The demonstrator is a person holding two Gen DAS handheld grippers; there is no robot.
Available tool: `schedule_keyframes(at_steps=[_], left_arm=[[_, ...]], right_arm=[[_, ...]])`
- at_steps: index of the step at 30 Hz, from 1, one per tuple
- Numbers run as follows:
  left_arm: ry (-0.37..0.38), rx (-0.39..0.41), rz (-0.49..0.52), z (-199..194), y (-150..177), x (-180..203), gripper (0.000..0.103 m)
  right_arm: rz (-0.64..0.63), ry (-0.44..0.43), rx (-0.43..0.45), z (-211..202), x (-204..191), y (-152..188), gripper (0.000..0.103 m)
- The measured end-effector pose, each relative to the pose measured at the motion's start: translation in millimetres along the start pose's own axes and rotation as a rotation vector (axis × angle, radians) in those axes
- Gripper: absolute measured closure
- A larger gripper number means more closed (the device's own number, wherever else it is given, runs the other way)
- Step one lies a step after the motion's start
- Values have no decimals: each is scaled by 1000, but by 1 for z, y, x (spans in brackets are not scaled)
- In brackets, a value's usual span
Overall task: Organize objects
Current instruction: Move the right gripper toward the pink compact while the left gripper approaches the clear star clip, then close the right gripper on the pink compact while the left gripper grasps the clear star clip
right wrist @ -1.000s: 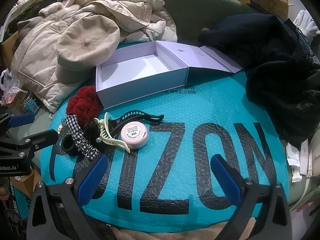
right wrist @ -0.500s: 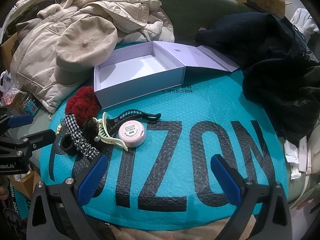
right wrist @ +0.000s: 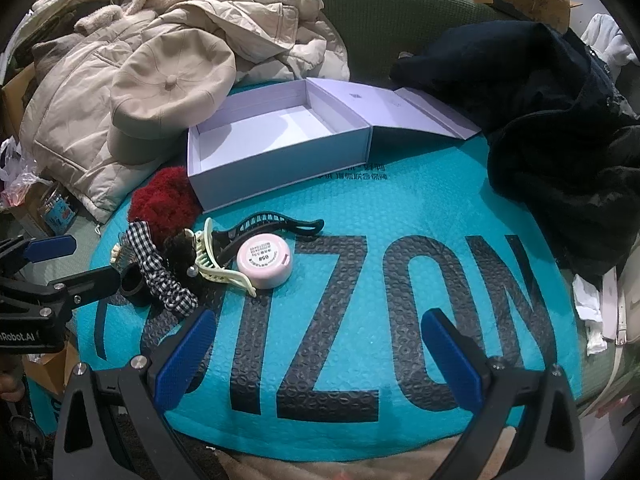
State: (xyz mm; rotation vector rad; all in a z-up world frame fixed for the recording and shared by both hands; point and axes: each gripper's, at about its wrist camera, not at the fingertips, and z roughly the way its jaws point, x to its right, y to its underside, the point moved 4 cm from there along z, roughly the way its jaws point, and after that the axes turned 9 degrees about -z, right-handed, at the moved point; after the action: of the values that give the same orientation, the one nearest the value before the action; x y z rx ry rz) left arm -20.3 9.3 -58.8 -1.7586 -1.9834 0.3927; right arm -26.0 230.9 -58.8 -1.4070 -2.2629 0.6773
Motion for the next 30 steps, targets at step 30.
schedule_keyframes(at_steps=[30], left_arm=[[75,-60,-59,57,-9,-46,13]], right_arm=[[-21,-119,-3,64,-27,-16,3]])
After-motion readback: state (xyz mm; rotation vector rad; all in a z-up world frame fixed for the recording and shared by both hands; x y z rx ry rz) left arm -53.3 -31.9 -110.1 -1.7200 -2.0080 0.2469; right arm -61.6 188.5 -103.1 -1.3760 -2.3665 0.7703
